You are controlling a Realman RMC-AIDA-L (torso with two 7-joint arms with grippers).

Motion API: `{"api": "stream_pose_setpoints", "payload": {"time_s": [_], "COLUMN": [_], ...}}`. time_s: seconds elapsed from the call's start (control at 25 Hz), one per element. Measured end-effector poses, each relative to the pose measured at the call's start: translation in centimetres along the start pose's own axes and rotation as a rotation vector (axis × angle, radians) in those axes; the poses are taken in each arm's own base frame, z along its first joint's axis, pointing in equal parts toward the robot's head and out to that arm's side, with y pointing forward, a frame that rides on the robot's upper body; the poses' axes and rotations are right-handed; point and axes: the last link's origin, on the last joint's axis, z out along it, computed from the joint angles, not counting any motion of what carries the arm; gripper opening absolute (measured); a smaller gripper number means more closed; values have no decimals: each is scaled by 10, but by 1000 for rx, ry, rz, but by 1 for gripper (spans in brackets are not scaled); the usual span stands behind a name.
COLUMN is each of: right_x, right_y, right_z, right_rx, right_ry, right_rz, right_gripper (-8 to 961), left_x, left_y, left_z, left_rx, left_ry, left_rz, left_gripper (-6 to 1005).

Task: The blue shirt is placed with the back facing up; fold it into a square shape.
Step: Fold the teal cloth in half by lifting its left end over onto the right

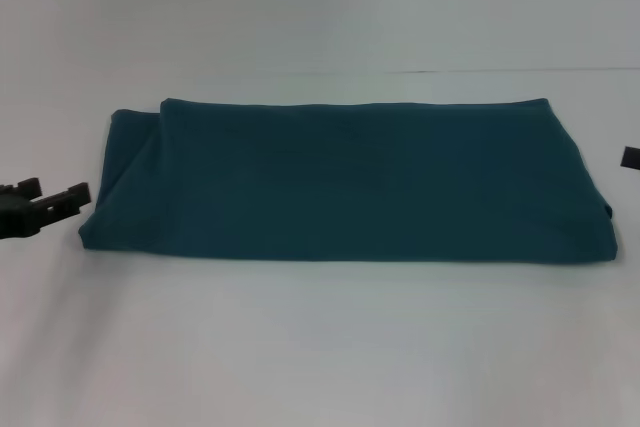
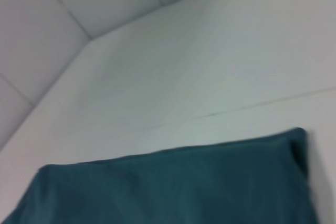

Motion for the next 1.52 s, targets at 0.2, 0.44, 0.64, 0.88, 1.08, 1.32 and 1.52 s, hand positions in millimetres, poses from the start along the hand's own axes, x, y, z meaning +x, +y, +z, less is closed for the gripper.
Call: {"api": "stream_pose_setpoints", "payload": {"time_s": [0.2,0.44,0.64,0.88,1.08,1.32,1.52], "right_x": [-4,-3,-5,-15,-21,-24,-26], "right_y": [9,16,28,35,37,38,36], "right_z": [9,28,50,61,62,62,59], "right_rx": [-44,-78,-101,-96,-98,-101,-95], "right_ry": [0,7,22,24,14,13,11], "right_rz": [-42,-70,-109,-135,-149,-154,-156], "right_gripper": [615,820,926,915,916,916,916], "left_x": [2,2,-2,-9,-10,-13,-15], "left_y": [7,6,6,4,9,12,14], "left_z": [0,0,0,-2,4,16,25], "left_rx": [-49,-43,-39,-19,-36,-48,-47], "left_ry": [0,-9,-35,-113,-154,-207,-241], "left_rz": [-46,-143,-227,-340,-386,-427,-434], "left_gripper": [815,893,892,893,892,890,889]}}
